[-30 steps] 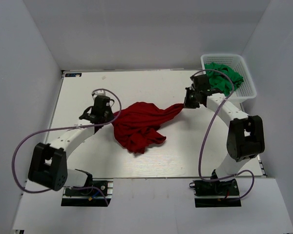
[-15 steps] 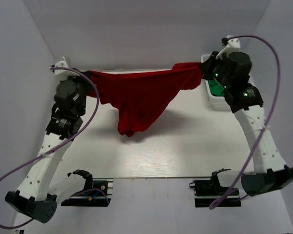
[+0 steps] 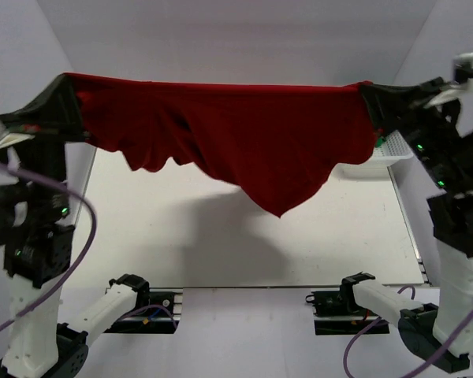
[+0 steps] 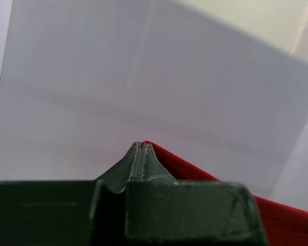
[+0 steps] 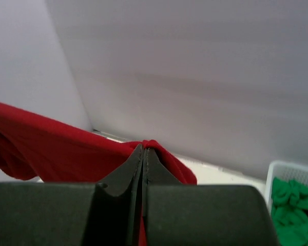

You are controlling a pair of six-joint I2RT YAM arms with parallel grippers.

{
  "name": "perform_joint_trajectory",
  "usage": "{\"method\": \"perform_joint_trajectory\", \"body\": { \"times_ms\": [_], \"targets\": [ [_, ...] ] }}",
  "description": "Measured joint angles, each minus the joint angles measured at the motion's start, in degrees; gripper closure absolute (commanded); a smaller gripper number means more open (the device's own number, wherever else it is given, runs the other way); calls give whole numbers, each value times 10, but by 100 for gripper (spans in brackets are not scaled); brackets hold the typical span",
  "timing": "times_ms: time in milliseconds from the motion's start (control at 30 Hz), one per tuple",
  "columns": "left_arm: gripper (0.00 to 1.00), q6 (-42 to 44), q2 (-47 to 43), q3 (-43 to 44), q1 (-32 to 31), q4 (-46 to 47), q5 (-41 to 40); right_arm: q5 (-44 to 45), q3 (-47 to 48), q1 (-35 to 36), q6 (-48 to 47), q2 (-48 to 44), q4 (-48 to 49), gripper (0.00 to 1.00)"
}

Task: Fold and stack the t-shirts
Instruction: Flatten out the tshirt

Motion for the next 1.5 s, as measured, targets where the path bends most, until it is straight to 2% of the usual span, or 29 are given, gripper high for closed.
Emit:
{"method": "perform_joint_trajectory", "body": {
  "times_ms": [300,533,767,933,1067,1233,1300,1400,1500],
  "targets": [
    [100,16,-84,98,4,-19,91,-99,62,0,-3,-110,-12,100],
    [100,10,-115,99,5,-24,124,-138,6,0,10,-169,18,100],
    [100,-6,-106,-45,6,14,99,-114,-171,-1,40,-157,80,100],
    [100,-28,-58,-190,6,40,30,-50,-382,-1,89,-141,160,100],
    [100,-58,33,-271,9,43,-26,-21,-455,-2,108,-56,182,100],
    [100,-103,218,-308,11,48,-71,-16,-459,-2,113,150,230,100],
    [100,-116,296,-308,15,54,-84,-17,-425,-2,107,234,225,100],
    [100,-127,382,-297,24,54,-94,-21,-326,-3,91,367,211,100],
    [100,-132,456,-248,38,57,-103,-30,-229,-5,81,463,205,100]
  ]
}}
